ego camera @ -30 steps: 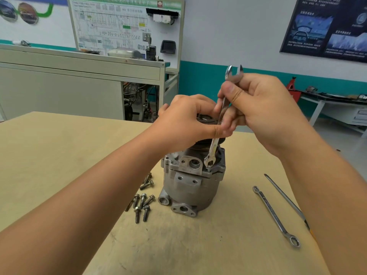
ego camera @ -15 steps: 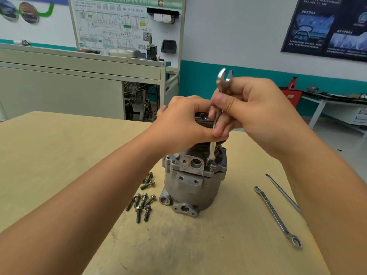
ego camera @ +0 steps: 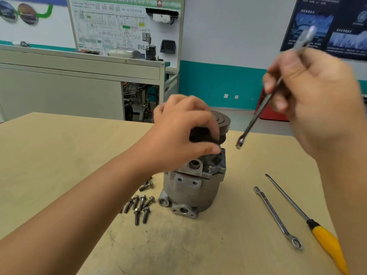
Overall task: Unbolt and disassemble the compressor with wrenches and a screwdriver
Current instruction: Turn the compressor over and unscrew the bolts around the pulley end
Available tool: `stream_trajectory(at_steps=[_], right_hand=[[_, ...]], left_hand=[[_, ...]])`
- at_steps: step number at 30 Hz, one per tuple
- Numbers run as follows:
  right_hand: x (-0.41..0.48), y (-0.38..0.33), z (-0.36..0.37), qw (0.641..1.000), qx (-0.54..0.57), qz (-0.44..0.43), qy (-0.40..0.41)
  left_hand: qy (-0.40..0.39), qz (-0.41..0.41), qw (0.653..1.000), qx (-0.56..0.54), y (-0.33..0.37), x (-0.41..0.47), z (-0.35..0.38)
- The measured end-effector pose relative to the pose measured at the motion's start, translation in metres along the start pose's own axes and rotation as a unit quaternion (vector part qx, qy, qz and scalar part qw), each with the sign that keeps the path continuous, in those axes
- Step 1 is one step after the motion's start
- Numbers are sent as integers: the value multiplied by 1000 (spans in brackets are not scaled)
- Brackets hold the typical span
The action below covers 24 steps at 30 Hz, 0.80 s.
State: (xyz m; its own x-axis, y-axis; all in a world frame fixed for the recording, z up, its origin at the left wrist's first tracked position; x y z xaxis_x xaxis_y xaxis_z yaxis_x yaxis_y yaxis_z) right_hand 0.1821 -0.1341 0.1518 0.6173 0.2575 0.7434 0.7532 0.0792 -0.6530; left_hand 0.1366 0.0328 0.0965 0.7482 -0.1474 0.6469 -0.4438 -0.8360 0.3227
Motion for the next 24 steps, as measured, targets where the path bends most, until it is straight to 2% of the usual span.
stream_trajectory(at_steps=[4, 8, 24], right_hand=[[-8, 11, -23, 999, 3, 13, 39], [-19, 19, -25, 999, -24, 21, 36], [-38, 21, -21, 998, -46, 34, 22]], left_hand=[[-56, 75, 988, 124, 5, -12, 14], [-102, 100, 964, 223, 9, -11, 24], [-73, 69, 972, 213, 8, -12, 23]])
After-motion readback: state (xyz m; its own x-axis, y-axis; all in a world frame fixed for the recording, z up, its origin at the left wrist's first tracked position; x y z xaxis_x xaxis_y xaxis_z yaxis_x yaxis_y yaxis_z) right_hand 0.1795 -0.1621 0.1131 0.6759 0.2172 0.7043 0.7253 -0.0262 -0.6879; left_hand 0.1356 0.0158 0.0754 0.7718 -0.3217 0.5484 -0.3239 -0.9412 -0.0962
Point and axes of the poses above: each hand's wrist, its own x-axis towards the middle knuckle, its own z-axis out of the palm, y = z × x, the point moved 4 cm from there along x, towards the middle knuckle, and after that the axes turned 3 degrees about y, right-handed, at the moved point
